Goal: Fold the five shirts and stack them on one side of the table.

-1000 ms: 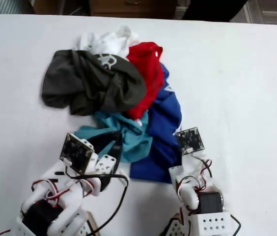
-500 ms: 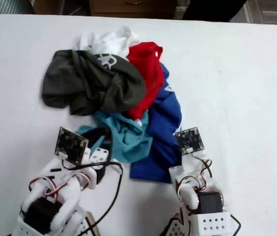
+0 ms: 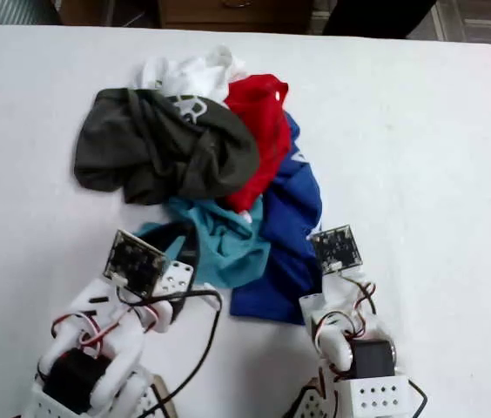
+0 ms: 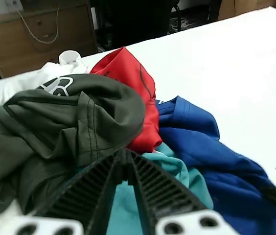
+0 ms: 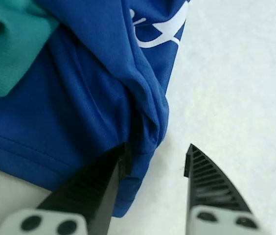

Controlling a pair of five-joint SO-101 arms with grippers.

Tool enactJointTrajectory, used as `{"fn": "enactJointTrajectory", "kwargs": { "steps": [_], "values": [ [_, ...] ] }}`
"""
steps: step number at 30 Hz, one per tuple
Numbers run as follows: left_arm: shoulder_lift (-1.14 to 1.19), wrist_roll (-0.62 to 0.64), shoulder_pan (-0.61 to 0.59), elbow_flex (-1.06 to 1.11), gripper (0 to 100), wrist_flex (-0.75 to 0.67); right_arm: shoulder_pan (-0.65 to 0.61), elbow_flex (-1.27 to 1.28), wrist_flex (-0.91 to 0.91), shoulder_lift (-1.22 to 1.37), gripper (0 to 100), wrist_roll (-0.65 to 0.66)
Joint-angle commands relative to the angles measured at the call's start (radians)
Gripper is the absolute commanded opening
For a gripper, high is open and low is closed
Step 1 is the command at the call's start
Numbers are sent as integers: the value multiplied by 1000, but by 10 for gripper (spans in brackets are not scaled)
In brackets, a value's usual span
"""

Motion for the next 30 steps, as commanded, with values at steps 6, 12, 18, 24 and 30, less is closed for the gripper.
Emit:
{"fn": "enactJointTrajectory", "kwargs": {
  "steps": [6, 12, 18, 24, 30],
  "values": [
    [-6, -227, -219, 84, 24, -2, -2, 9, 8, -10, 187, -2],
    [-6, -236, -399, 114, 26, 20, -2, 9, 8, -10, 187, -2],
    [0, -235, -427, 70, 26, 83, -2, 9, 8, -10, 187, -2],
    [164, -264, -430, 38, 27, -11, -2, 9, 8, -10, 187, -2],
    [824, -316, -430, -355, 27, -40, -7, 9, 8, -10, 187, -2]
  ]
}}
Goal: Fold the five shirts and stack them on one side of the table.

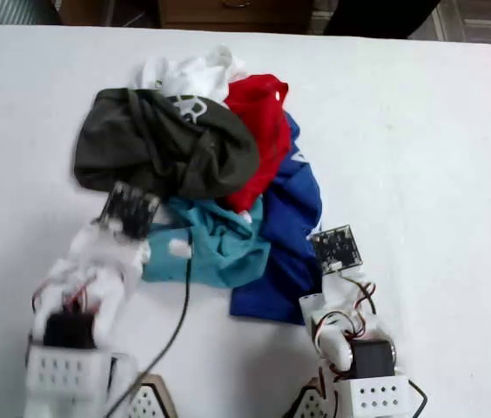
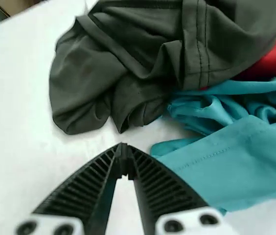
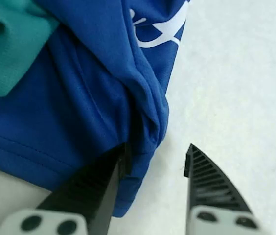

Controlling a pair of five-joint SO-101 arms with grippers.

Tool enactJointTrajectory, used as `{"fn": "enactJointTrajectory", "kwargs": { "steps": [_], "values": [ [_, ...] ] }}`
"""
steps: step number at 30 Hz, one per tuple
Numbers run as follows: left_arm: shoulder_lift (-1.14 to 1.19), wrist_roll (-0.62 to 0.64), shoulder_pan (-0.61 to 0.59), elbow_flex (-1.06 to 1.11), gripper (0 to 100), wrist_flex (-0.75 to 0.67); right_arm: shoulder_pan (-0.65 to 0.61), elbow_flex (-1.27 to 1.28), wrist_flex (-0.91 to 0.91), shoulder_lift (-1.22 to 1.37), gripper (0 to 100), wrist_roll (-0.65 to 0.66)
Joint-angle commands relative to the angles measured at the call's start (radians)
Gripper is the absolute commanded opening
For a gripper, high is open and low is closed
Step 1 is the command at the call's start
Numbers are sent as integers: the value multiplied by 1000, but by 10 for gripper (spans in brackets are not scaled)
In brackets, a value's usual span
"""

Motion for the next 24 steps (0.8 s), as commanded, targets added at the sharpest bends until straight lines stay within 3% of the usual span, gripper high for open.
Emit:
{"fn": "enactJointTrajectory", "kwargs": {
  "steps": [1, 7, 11, 15, 24],
  "values": [
    [457, -6, -2, -375, 27, 48, -7, 9, 8, -10, 187, -2],
    [951, 54, 78, -989, 58, 408, -8, 9, 10, -10, 187, -8],
    [1138, 144, 132, -1254, 141, 537, -8, 9, 10, -10, 187, -8],
    [1260, 261, 155, -1394, 210, 589, -1, 9, 10, -10, 187, -5],
    [1415, 315, 147, -1484, 211, 509, 22, 5, -165, -12, 190, 20]
  ]
}}
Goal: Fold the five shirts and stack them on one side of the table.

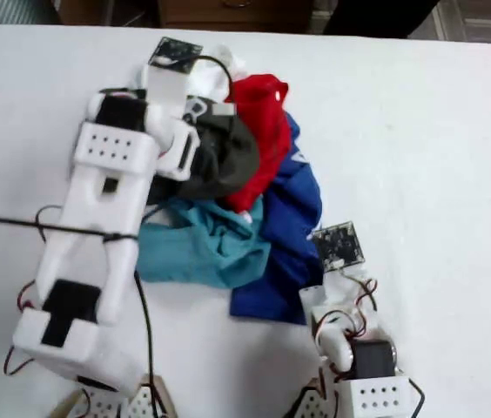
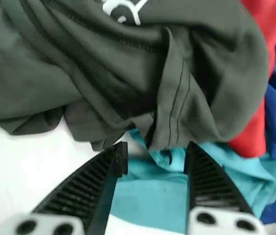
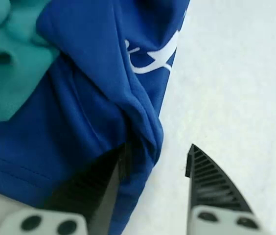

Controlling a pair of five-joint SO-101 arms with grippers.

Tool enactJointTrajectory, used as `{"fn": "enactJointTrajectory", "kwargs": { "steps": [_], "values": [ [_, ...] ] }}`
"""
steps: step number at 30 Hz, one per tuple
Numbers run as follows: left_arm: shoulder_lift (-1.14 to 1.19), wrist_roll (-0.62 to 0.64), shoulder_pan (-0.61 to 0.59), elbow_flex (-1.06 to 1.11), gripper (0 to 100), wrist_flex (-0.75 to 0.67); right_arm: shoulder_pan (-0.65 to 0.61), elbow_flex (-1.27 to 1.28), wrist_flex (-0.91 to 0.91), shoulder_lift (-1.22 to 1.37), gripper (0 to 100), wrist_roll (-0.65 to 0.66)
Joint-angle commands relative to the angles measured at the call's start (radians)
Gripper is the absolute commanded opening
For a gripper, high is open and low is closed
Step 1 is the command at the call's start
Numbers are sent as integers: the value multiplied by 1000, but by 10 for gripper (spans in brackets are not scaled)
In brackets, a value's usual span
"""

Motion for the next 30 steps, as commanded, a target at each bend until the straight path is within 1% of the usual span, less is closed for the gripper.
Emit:
{"fn": "enactJointTrajectory", "kwargs": {
  "steps": [1, 7, 9, 13, 17, 20, 24, 26, 30],
  "values": [
    [20, 20, 3, -45, 211, -61, 41, 6, -97, -12, 190, 44],
    [92, 15, 5, -50, 211, -98, 214, -11, -297, -10, 190, 101],
    [114, 15, 5, -50, 211, -104, 229, -58, -282, -10, 190, 135],
    [140, 21, 9, -44, 211, -101, 228, -215, -173, -8, 190, 153],
    [149, 21, 3, -50, 213, -109, 229, -377, -107, 22, 190, 213],
    [150, 23, 3, -44, 212, -157, 229, -499, -87, 153, 190, 227],
    [141, 20, 25, -67, 215, -170, 229, -726, -38, 441, 190, 222],
    [141, 8, 58, -142, 219, -129, 229, -841, 1, 590, 190, 219],
    [150, 2, 91, -291, 289, -23, 229, -1010, 73, 809, 190, 219]
  ]
}}
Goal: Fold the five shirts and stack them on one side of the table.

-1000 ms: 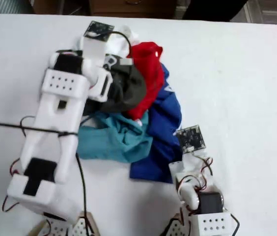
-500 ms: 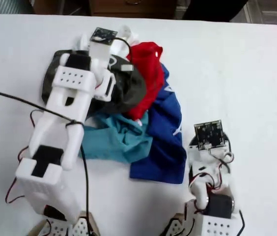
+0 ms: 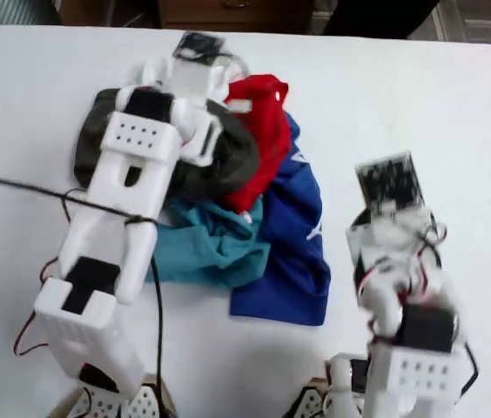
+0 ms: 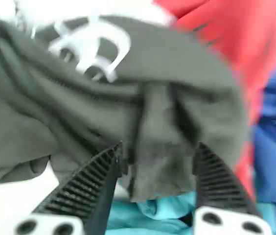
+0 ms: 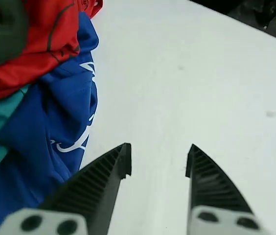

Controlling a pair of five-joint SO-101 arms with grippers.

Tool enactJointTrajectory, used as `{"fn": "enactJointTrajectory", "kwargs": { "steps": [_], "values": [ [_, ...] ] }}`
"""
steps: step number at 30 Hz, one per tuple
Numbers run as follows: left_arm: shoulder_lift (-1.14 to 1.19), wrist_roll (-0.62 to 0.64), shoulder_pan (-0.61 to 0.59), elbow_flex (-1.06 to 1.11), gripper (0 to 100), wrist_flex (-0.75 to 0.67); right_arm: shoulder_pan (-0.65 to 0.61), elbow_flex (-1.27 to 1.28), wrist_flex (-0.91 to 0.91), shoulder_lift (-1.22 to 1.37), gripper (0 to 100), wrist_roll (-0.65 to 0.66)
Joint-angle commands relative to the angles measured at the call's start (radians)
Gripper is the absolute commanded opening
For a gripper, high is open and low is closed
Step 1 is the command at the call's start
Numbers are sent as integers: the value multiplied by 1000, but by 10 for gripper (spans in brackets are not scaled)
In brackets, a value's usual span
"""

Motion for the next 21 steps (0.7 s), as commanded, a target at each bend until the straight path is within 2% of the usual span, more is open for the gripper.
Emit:
{"fn": "enactJointTrajectory", "kwargs": {
  "steps": [1, 7, 12, 18, 21],
  "values": [
    [-8, -3, 20, -131, 299, 68, 13, -166, 59, 194, 190, -3],
    [25, -3, 15, -102, 304, -3, 5, -206, 79, 255, 190, 3],
    [227, -8, 14, -81, 303, -69, 5, -210, 90, 255, 189, 3],
    [483, -11, -15, -274, 302, -31, 5, -212, 137, 255, 188, 5],
    [589, -98, -25, -367, 270, 58, 7, -212, 137, 254, 188, 5]
  ]
}}
